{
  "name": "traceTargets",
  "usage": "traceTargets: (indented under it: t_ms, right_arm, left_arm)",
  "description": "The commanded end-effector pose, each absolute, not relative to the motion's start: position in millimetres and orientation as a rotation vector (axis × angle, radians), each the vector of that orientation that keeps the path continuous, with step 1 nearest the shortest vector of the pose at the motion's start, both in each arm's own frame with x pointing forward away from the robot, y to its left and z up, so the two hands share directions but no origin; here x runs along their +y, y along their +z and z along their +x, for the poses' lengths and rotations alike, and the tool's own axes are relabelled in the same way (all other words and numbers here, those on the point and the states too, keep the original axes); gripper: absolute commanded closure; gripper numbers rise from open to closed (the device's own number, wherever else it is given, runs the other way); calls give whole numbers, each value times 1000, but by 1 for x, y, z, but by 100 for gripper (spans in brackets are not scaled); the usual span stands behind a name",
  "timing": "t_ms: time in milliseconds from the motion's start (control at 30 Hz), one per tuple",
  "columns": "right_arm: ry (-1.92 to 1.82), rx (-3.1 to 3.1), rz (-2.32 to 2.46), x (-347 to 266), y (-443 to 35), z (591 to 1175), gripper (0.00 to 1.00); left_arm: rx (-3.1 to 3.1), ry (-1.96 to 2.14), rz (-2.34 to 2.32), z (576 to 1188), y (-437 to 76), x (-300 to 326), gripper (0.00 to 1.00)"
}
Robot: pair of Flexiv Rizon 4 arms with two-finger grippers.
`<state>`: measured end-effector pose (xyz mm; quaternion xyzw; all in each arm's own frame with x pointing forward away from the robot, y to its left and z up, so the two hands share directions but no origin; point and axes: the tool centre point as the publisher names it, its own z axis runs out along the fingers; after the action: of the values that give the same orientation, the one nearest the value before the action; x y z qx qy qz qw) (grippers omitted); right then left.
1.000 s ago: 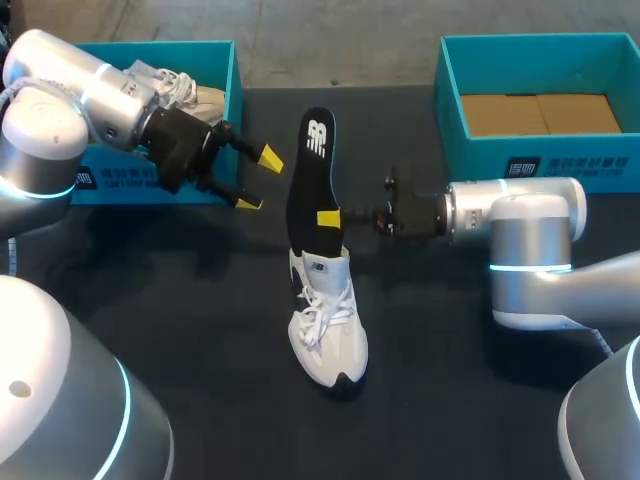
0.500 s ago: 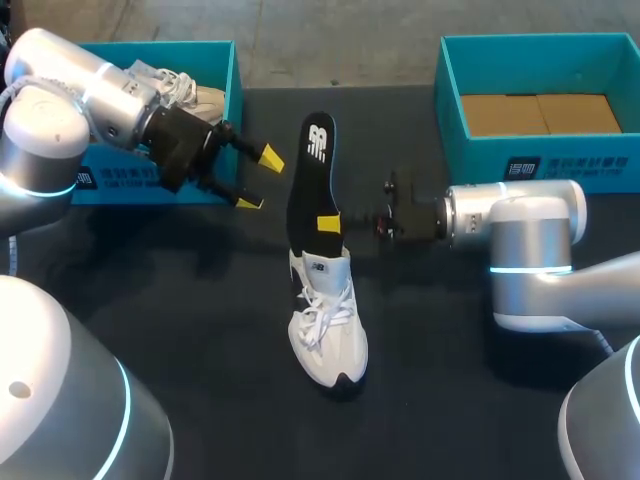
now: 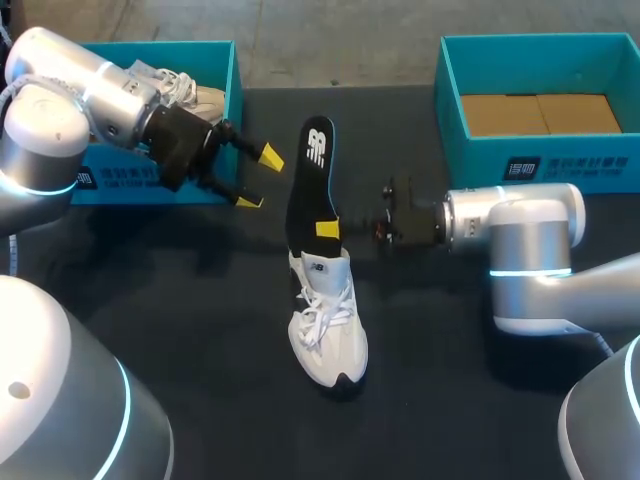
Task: Take the shoe out of the shoebox, open the shoe tongue, remove and reinsert the insole, then place the shoe into the shoebox
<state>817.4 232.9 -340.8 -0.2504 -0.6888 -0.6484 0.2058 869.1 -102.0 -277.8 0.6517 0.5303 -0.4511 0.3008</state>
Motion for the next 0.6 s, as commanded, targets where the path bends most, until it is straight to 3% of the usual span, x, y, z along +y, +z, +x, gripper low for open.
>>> traceTargets:
  t_ms: [33, 600]
  right_arm:
    - [-1802, -1923, -706, 236, -346, 814, 100]
    - [-1853, -1976, -565, 233, -333, 813, 100]
  left_arm:
    - [1403, -1200, 1735, 871, -279, -103, 0]
    - [1405, -1205, 1744, 873, -282, -107, 0]
